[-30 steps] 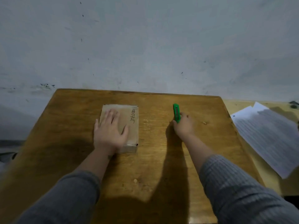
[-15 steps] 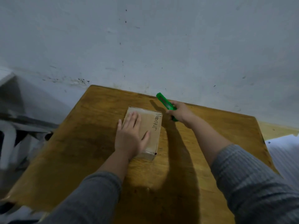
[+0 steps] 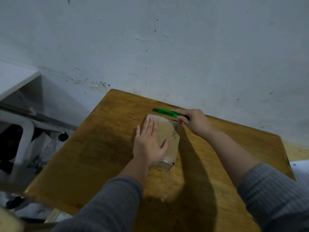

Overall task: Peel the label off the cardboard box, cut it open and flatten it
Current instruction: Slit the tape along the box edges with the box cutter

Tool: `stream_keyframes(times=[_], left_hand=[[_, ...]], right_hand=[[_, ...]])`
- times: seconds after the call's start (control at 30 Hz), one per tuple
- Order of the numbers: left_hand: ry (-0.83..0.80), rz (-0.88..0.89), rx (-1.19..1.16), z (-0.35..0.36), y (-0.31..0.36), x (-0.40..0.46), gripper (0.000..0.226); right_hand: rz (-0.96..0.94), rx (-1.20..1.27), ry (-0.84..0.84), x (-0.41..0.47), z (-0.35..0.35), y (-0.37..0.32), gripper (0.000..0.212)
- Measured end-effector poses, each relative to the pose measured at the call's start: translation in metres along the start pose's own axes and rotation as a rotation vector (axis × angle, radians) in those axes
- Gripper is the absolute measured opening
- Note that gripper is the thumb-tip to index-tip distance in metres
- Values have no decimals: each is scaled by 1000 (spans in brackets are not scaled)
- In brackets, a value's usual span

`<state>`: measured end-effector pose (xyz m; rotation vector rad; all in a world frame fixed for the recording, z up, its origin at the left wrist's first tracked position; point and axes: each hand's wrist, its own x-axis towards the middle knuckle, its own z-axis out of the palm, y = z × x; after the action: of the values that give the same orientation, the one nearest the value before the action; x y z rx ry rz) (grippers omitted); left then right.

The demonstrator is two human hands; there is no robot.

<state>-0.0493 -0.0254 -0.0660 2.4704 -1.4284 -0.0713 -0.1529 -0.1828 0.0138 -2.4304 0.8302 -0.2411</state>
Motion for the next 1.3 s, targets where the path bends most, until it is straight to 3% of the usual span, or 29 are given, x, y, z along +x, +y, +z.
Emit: stream_keyframes(times=[0.33,0.87,1.07,1.3], left_hand=[[-46,-10,16,-3,1,0,87],[-127,-38,40,-11,5,0,87],[-160,-37,58,-12,7,-1,87],[-163,-23,45,-15,7,-2,86]], right_hand=[[-89,-205,34,-2,6,-6,34],[26,-479,-33,-16,-18,2,36],[111,-325,56,-35,-29,16,34],[14,-269,42,-25,-6,-11,35]])
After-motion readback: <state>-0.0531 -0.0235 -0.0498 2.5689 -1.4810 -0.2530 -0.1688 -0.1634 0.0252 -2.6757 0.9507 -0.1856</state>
